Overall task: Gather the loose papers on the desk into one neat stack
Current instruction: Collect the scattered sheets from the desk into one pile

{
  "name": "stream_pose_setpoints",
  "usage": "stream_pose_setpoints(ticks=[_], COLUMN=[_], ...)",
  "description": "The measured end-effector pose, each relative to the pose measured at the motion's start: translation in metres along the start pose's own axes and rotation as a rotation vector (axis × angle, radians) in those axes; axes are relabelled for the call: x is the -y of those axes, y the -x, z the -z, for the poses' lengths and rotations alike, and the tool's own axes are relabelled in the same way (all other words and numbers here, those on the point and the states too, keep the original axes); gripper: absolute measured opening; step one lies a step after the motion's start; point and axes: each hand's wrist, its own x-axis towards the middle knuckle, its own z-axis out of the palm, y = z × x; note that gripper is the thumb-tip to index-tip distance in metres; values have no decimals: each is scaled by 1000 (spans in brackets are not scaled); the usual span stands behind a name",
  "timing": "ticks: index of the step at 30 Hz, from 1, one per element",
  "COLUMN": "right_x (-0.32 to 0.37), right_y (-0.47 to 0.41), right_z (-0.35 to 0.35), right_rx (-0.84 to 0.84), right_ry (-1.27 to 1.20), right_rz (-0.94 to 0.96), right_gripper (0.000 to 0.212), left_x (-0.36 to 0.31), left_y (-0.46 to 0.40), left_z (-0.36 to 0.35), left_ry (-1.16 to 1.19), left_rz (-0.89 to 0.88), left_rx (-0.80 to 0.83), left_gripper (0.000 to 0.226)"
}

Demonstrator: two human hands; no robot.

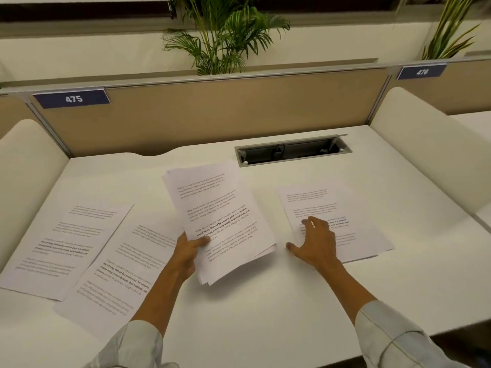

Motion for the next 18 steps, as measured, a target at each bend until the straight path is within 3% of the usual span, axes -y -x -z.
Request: stream_pose_setpoints(ticks=[2,6,8,11,14,18], right_x=[-13,-13,-7,-11,-15,14], right_y=[7,12,11,1,-8,-10], right_z=[-11,-21,-11,5,27,64], right_rx=[78,8,18,34,-100,-196], right_ry=[83,75,124,151,-61,-320], right_rz=[-30,-20,-9,-50,-127,-80], right_gripper=[78,39,30,25,33,43], left_x=[2,3,3,3,3,7], left_y=[-2,-3,-4,-7,-9,-10], left_z=[-7,-22,-27,-32,-35,-42], left_ry=[-7,-6,-12,-24,-29,-37], left_rz=[8,28,33,32,34,47], left_rx=[10,22,29,38,38,35], left_gripper=[51,46,47,47,49,48])
